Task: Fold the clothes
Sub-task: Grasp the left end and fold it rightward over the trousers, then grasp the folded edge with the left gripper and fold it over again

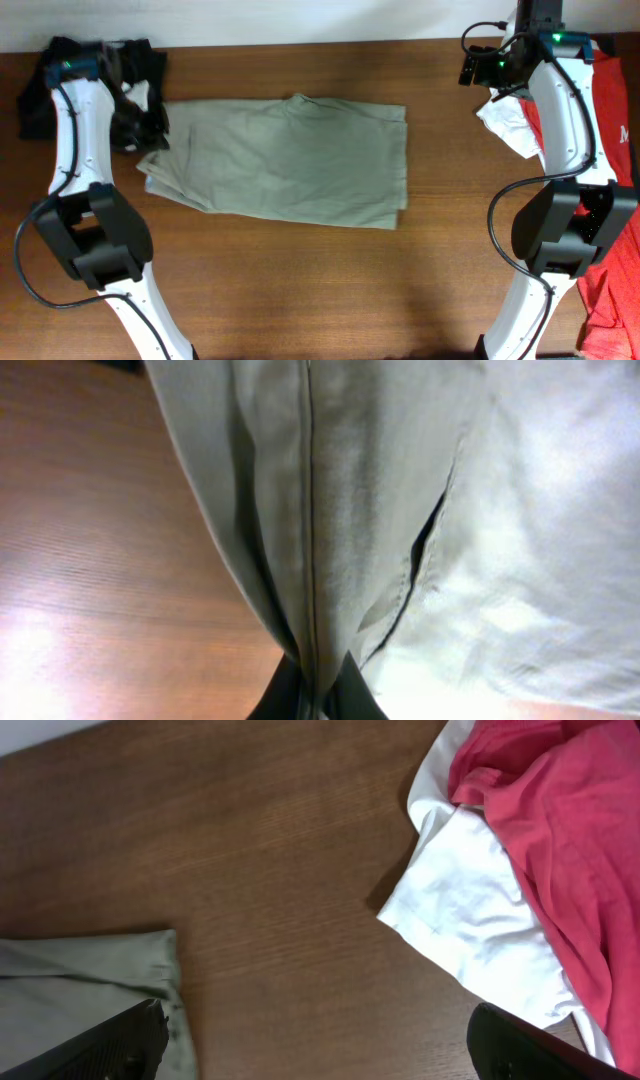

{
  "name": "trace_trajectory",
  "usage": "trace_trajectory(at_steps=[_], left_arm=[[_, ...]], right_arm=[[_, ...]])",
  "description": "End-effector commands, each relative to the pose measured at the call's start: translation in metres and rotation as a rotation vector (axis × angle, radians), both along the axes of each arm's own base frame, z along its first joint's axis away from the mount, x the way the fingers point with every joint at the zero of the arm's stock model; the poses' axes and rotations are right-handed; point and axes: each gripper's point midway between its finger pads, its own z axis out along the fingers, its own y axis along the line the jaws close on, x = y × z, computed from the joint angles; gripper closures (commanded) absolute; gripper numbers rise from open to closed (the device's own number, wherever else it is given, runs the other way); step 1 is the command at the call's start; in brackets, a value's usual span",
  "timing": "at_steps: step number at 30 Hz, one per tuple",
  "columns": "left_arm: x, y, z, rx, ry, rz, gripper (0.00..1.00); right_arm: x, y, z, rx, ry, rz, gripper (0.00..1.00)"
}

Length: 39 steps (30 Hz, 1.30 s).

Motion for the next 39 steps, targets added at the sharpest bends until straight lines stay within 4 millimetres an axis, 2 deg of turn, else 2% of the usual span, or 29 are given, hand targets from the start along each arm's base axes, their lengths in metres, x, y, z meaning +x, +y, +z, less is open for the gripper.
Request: trace_trajectory(at_steps=[1,3,4,5,6,8,9,10,11,13,16,18,20,22,24,26,33,36,37,39], left_arm=[[0.010,-0.013,0.078,0.098,-0.133,0.003,1.00],[0.009,-0.032,0.099,0.100,-0.172,-0.037,1.00],[0.007,-0.055,0.112,0.096,-0.187,-0.083,1.00],[0.004,-0.067,0.113,0.092,-0.181,-0.109,1.00],[-0.002,-0.090,0.111,0.084,-0.159,-0.148,1.00],[0.000,-0.123,0.113,0.073,-0.182,-0.207,1.00],[0.003,-0.150,0.115,0.065,-0.213,-0.252,1.00],[0.003,-0.165,0.116,0.062,-0.227,-0.284,1.00],[0.003,-0.196,0.117,0.053,-0.261,-0.348,1.00],[0.004,-0.233,0.116,0.041,-0.299,-0.419,1.00],[-0.004,-0.269,0.095,0.034,-0.262,-0.489,1.00],[-0.007,-0.295,0.062,0.033,-0.201,-0.542,1.00],[-0.005,-0.312,0.041,0.032,-0.185,-0.572,1.00],[-0.002,-0.324,0.033,0.036,-0.198,-0.591,1.00],[0.004,-0.308,0.037,0.110,-0.210,-0.537,1.00],[0.009,-0.277,0.044,0.187,-0.198,-0.458,1.00],[0.025,-0.135,0.090,0.225,-0.201,-0.166,1.00],[0.015,-0.087,0.108,0.263,-0.196,-0.073,1.00],[0.012,-0.077,0.115,0.288,-0.201,-0.055,1.00],[0.009,-0.070,0.128,0.318,-0.232,-0.040,1.00]], right_arm=[[0.001,-0.005,0.008,-0.004,-0.019,-0.021,0.01],[0.001,-0.005,0.008,-0.004,-0.019,-0.021,0.01],[0.001,-0.005,0.008,-0.004,-0.019,-0.021,0.01],[0.001,-0.005,0.008,-0.004,-0.019,-0.021,0.01],[0.001,-0.005,0.008,-0.004,-0.019,-0.021,0.01],[0.001,-0.005,0.008,-0.004,-0.019,-0.021,0.01],[0.001,-0.005,0.008,-0.004,-0.019,-0.021,0.01],[0.001,-0.005,0.008,-0.004,-0.019,-0.021,0.01],[0.001,-0.005,0.008,-0.004,-0.019,-0.021,0.01],[0.001,-0.005,0.008,-0.004,-0.019,-0.021,0.01],[0.001,-0.005,0.008,-0.004,-0.019,-0.021,0.01],[0.001,-0.005,0.008,-0.004,-0.019,-0.021,0.01],[0.001,-0.005,0.008,-0.004,-0.019,-0.021,0.01],[0.001,-0.005,0.008,-0.004,-0.019,-0.021,0.01],[0.001,-0.005,0.008,-0.004,-0.019,-0.021,0.01],[0.001,-0.005,0.008,-0.004,-0.019,-0.021,0.01],[0.001,-0.005,0.008,-0.004,-0.019,-0.021,0.01],[0.001,-0.005,0.008,-0.004,-0.019,-0.021,0.01],[0.001,-0.005,0.008,-0.004,-0.019,-0.021,0.01],[0.001,-0.005,0.008,-0.004,-0.019,-0.021,0.01]])
